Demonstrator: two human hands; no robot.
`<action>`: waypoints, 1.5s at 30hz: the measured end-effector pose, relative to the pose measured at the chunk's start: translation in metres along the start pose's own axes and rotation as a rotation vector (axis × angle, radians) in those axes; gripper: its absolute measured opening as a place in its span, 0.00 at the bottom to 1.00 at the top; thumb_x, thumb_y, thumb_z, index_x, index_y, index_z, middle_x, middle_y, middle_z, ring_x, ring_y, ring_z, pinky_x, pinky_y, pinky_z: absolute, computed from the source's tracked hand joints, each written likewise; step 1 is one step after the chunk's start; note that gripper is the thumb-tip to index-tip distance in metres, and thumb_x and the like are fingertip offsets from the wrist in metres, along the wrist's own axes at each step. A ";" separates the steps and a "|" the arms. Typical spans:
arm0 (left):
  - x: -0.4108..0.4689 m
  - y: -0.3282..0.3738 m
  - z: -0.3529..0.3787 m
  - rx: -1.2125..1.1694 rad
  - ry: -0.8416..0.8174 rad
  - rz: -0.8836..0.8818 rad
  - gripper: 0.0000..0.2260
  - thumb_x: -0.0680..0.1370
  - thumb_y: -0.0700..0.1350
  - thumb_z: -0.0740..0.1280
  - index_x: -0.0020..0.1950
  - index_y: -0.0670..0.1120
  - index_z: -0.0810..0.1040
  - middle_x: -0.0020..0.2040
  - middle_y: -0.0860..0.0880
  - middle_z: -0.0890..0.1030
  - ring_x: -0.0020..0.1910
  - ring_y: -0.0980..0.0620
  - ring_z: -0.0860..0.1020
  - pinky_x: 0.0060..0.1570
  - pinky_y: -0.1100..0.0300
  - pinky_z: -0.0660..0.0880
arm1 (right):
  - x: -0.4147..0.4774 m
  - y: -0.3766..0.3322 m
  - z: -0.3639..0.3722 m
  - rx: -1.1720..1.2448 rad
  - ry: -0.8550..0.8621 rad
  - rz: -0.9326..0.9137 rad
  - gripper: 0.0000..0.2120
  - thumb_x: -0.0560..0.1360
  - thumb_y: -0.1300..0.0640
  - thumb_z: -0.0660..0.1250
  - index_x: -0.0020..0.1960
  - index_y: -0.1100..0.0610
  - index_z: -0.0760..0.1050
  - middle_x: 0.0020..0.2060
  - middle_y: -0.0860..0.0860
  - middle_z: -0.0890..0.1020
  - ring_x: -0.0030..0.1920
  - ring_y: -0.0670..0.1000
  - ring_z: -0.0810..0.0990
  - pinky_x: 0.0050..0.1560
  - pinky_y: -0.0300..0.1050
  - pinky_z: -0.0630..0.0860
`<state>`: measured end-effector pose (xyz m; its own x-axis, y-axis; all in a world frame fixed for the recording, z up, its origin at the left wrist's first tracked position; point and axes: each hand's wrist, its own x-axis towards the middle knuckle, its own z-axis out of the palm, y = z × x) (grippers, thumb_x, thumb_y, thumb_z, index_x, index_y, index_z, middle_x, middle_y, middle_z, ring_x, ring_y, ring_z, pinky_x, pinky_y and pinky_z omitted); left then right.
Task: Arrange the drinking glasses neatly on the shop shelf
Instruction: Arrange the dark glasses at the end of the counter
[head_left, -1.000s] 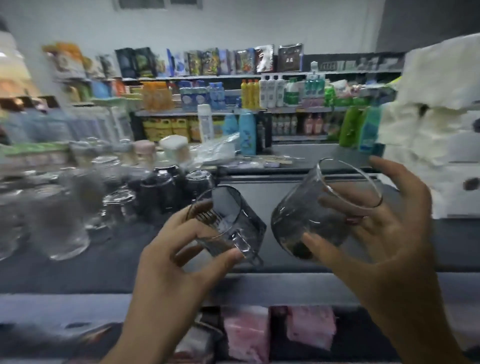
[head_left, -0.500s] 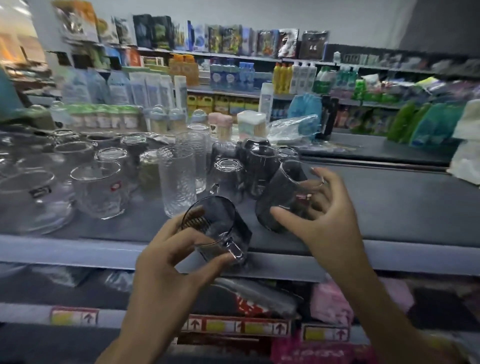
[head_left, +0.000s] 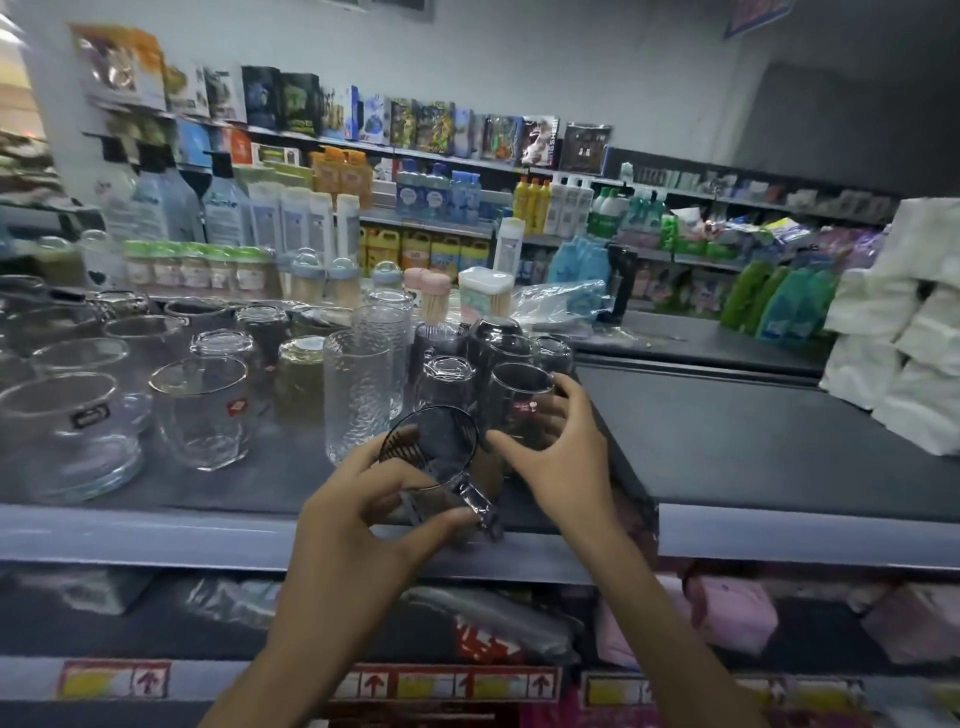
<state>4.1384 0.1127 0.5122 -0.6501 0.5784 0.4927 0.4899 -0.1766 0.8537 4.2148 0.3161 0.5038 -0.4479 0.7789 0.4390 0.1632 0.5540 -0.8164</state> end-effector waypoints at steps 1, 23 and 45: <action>0.001 0.001 0.001 -0.019 0.012 -0.020 0.10 0.60 0.55 0.77 0.37 0.54 0.85 0.57 0.68 0.81 0.59 0.67 0.79 0.49 0.74 0.75 | 0.000 0.001 0.000 -0.010 -0.008 -0.005 0.43 0.66 0.49 0.83 0.75 0.45 0.64 0.55 0.34 0.77 0.56 0.33 0.77 0.64 0.45 0.78; -0.003 0.051 0.087 -0.442 -0.157 -0.231 0.09 0.77 0.50 0.69 0.43 0.45 0.81 0.36 0.48 0.82 0.37 0.50 0.82 0.43 0.55 0.83 | -0.089 -0.004 -0.109 0.090 -0.190 -0.253 0.45 0.72 0.54 0.80 0.80 0.41 0.58 0.72 0.39 0.73 0.69 0.45 0.77 0.65 0.44 0.78; 0.030 -0.012 0.096 0.382 0.035 0.156 0.14 0.80 0.44 0.69 0.64 0.57 0.77 0.52 0.59 0.82 0.51 0.60 0.81 0.51 0.54 0.79 | 0.002 0.002 -0.133 0.204 -0.079 0.005 0.18 0.68 0.51 0.81 0.55 0.50 0.80 0.47 0.46 0.88 0.49 0.48 0.87 0.52 0.50 0.82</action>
<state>4.1686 0.2091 0.5004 -0.5672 0.5397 0.6221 0.7602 0.0525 0.6475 4.3308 0.3578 0.5526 -0.5164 0.7515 0.4106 -0.0121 0.4731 -0.8809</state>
